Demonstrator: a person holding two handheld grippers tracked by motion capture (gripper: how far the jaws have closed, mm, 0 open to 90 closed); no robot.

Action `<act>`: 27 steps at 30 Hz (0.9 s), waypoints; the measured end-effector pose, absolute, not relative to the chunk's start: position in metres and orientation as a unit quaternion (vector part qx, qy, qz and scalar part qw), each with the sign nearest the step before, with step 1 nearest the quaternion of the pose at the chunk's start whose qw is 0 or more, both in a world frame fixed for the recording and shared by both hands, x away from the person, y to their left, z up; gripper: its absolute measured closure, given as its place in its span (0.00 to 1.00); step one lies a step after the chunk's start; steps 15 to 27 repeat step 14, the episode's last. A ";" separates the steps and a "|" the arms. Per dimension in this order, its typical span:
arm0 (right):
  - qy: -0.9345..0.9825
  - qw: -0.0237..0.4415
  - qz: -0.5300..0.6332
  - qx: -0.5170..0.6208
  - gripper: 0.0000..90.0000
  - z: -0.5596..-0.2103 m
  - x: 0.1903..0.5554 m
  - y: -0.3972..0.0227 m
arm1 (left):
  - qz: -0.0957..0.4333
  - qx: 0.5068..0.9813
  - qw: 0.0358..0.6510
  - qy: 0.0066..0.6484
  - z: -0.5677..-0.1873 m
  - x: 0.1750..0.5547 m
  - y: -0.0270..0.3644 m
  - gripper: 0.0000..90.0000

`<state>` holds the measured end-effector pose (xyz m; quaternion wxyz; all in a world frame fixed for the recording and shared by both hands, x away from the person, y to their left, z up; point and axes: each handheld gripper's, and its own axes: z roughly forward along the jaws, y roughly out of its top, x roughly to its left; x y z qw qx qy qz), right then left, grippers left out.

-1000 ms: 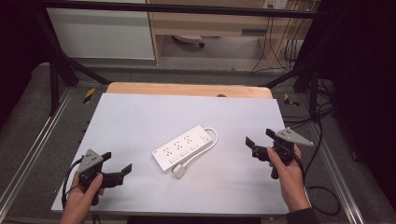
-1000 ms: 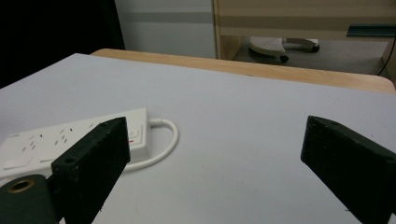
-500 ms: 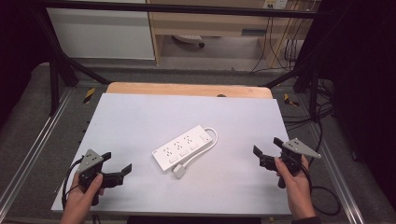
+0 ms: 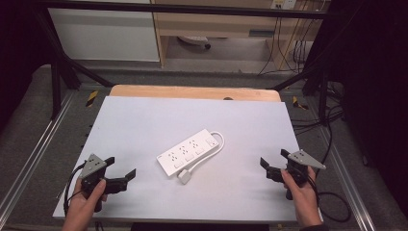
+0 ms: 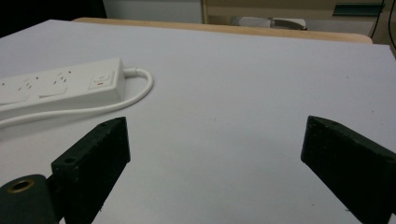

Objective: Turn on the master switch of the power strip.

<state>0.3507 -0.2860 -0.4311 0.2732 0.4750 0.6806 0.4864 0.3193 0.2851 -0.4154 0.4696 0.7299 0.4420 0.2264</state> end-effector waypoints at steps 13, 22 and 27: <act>0.722 0.252 0.445 0.465 0.07 -0.450 0.353 -0.264 | 0.225 0.729 0.473 0.441 -0.415 0.319 0.285 0.06; 0.727 0.260 0.427 0.471 0.07 -0.451 0.354 -0.263 | 0.226 0.729 0.472 0.441 -0.415 0.319 0.285 0.06; 0.727 0.260 0.427 0.471 0.07 -0.451 0.354 -0.263 | 0.226 0.729 0.472 0.441 -0.415 0.319 0.285 0.06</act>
